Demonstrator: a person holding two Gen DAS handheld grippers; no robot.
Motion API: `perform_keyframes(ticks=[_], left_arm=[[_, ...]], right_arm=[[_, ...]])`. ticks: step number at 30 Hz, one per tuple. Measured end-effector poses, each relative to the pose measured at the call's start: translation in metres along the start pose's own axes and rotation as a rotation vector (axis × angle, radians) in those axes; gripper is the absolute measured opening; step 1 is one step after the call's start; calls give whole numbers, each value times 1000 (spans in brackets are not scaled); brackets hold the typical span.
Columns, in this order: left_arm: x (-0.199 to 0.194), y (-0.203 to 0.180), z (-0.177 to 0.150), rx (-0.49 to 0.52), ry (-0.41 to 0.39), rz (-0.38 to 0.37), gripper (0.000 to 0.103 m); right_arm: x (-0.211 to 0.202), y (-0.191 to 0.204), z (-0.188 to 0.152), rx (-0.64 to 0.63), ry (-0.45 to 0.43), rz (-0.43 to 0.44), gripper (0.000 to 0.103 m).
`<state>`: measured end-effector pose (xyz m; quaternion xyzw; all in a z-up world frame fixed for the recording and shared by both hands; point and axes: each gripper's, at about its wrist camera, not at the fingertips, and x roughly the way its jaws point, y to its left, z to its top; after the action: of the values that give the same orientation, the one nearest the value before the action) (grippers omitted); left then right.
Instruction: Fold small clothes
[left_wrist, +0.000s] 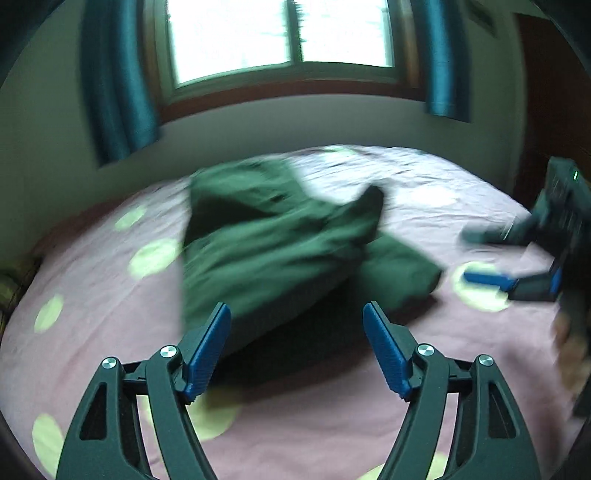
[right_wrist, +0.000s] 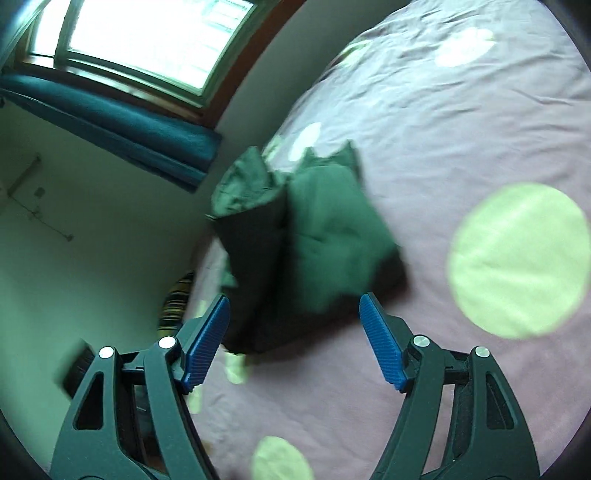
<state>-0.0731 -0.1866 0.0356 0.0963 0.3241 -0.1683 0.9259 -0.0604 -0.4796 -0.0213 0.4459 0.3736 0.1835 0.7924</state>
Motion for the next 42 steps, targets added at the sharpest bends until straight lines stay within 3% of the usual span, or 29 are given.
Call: perform_keyframes(ticks=[4, 7, 10, 14, 15, 17, 19, 22, 25, 27, 31, 34, 38, 41, 42], left_arm=[[22, 33, -19, -48, 74, 90, 73], [36, 50, -25, -92, 113, 111, 73], [48, 63, -26, -140, 144, 102, 73], [59, 72, -28, -197, 179, 79, 73], [61, 73, -29, -201, 190, 85, 73], [64, 75, -30, -218, 206, 73, 74], [66, 80, -31, -254, 218, 46, 76], [62, 80, -29, -251, 205, 23, 76], [55, 69, -25, -212, 176, 0, 77], [52, 64, -24, -185, 158, -5, 77], [67, 58, -24, -160, 189, -34, 79], [78, 61, -26, -183, 233, -69, 80], [77, 63, -26, -191, 239, -66, 80], [77, 65, -26, -189, 238, -56, 80], [77, 65, -26, -193, 241, -57, 80]], right_arm=[[41, 20, 32, 0, 87, 23, 73], [75, 32, 58, 16, 154, 20, 73], [110, 43, 76, -6, 239, -52, 73], [150, 44, 75, -52, 391, -149, 73], [156, 45, 73, -76, 392, -180, 72], [163, 49, 70, -142, 399, -236, 41], [155, 56, 67, -183, 373, -241, 21], [119, 72, 72, -212, 274, -140, 12], [91, 76, 72, -243, 183, -116, 11], [73, 57, 74, -222, 143, -113, 11], [77, -3, 69, -108, 157, -155, 11], [90, -36, 61, -24, 166, -120, 11], [84, -36, 62, -22, 164, -85, 14], [64, -31, 59, -34, 149, -85, 22], [58, -28, 57, -45, 140, -90, 29]])
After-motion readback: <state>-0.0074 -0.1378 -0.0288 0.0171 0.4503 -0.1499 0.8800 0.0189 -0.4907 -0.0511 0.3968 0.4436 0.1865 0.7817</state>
